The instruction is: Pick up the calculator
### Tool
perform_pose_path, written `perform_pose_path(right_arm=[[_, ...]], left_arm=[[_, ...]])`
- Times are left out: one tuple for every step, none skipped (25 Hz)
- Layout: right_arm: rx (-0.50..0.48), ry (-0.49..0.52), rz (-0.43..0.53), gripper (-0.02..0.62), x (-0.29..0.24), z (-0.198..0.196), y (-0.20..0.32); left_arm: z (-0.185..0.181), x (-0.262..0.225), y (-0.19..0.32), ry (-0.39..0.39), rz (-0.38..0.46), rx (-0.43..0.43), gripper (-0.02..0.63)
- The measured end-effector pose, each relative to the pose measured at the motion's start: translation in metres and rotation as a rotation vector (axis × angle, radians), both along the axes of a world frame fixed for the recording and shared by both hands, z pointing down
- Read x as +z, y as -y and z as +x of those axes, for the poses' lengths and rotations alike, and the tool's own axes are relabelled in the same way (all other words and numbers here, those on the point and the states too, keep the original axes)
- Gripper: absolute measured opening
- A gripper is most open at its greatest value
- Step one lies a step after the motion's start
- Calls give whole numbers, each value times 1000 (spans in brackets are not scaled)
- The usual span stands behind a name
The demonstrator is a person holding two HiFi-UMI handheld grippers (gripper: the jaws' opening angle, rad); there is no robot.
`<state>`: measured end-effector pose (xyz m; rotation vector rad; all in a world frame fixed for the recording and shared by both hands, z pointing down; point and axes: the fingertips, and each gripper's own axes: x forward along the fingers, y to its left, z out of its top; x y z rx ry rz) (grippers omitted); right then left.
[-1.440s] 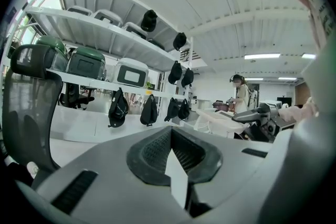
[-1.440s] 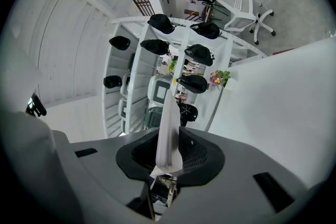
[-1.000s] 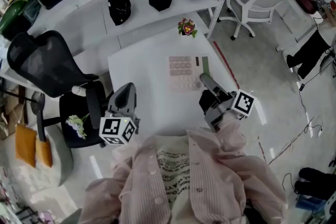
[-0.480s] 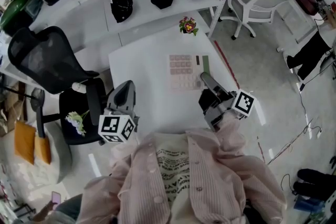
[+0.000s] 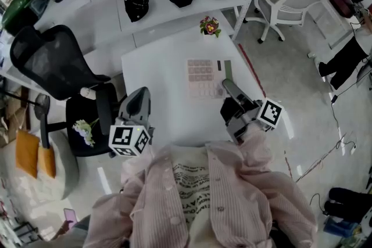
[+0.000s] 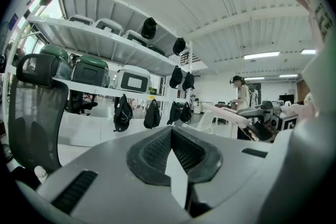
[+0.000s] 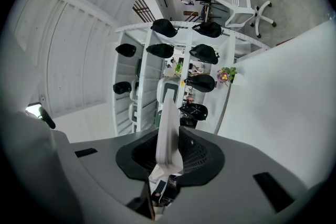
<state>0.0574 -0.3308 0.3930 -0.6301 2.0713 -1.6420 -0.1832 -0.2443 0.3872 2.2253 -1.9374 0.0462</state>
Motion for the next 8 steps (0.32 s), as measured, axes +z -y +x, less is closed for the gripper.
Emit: perform_pose_path(right_arm=[[-2,1,1,75,0,0,-1],[-3,3,2,75,-1,0,-1],[-4,3,3,75,-1,0,-2],[-5,3,4,75,-1,0,-3],[-5,2,5,75,-1,0,-3],[-6,0,6,75,-1,0,-3],[-6,-2,7,75,-1,0,-4],[-7,-4,9,75,-1,0,-4]], left_arm=[[0,0,-1,1,0,-1,0],[0,0,-2,1,0,-3,0],[1,0,-3,2,1,-3,0],[1,0,-4,2,1,-4,0],[0,-1,-5,3,2,-5,0],[0,-1,-5,3,3,-6,0],[0,-1,-5,4,4,-7,0],[-1,-2,-6,4,5,-7,0]])
